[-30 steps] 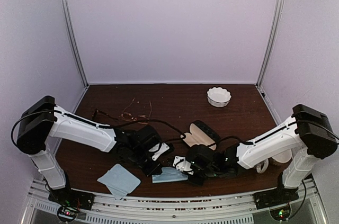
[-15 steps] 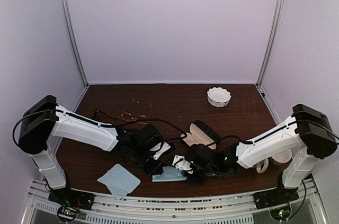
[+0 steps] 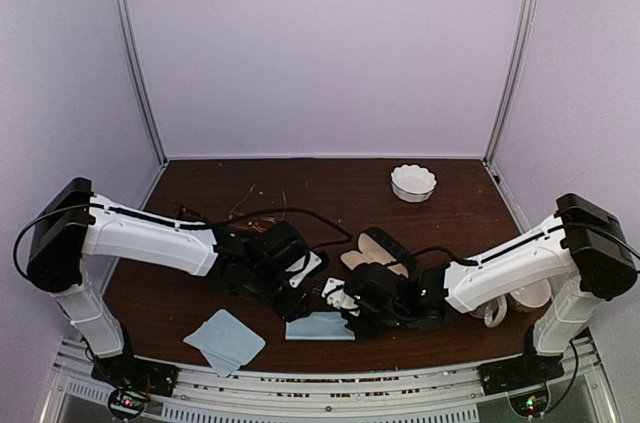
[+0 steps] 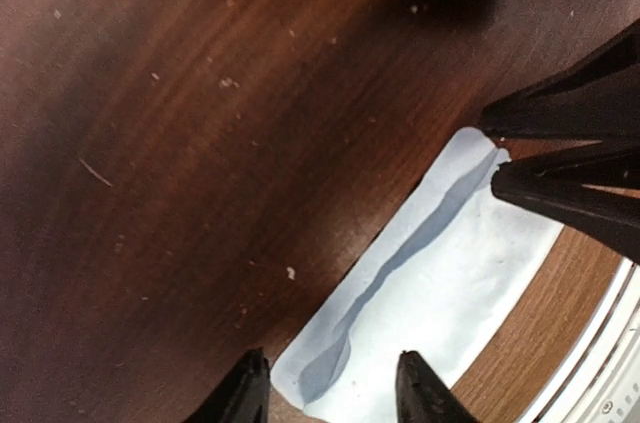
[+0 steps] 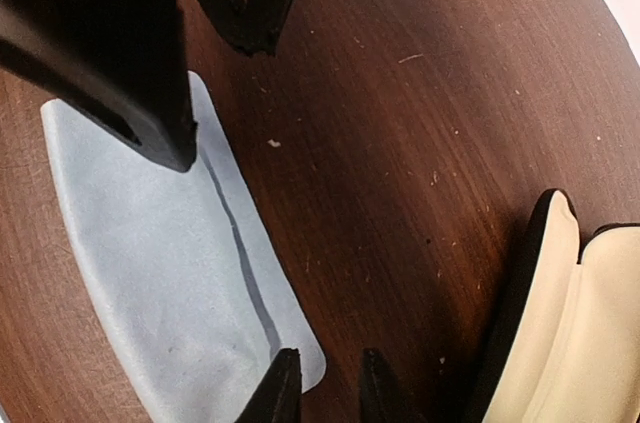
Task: Organize the sunglasses
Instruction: Fold the glasses cleaning cloth at the corner of the board.
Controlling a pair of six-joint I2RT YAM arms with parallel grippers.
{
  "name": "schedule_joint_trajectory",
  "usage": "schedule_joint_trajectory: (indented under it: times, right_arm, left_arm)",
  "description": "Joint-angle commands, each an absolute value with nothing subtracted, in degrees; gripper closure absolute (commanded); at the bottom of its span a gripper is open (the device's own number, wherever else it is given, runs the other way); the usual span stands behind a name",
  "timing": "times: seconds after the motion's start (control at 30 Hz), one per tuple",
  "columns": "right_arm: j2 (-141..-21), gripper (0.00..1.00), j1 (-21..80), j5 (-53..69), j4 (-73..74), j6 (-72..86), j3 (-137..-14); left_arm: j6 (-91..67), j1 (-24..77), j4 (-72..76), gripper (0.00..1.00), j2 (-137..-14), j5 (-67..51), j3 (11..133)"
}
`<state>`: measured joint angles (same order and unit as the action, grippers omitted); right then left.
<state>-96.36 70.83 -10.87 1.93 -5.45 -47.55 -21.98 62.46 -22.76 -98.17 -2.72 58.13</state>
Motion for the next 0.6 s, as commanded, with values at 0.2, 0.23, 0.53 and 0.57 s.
schedule_joint_trajectory:
  times: [0.2, 0.23, 0.53, 0.57]
  right_arm:
    - [-86.56, 0.78, 70.41, -16.97, 1.8, -3.53, -44.4]
    - [-85.32, 0.77, 70.46, -17.41, 1.51, -3.55, -43.64]
    - [-73.66, 0.58, 70.54, -23.72, -1.05, -4.64, -39.17]
    - [-72.28, 0.55, 70.51, -25.1, -1.56, -4.9, -39.02]
  left_arm:
    - [-18.84, 62.14, -29.17, 0.46, -86.9, 5.32, 57.2]
    - [-18.75, 62.14, -29.43, 0.46, -85.71, 5.59, 56.54]
    - [-17.5, 62.14, -34.11, 0.36, -72.96, 13.15, 54.34]
    - [-17.62, 62.14, -34.56, 0.33, -71.56, 14.51, 54.69]
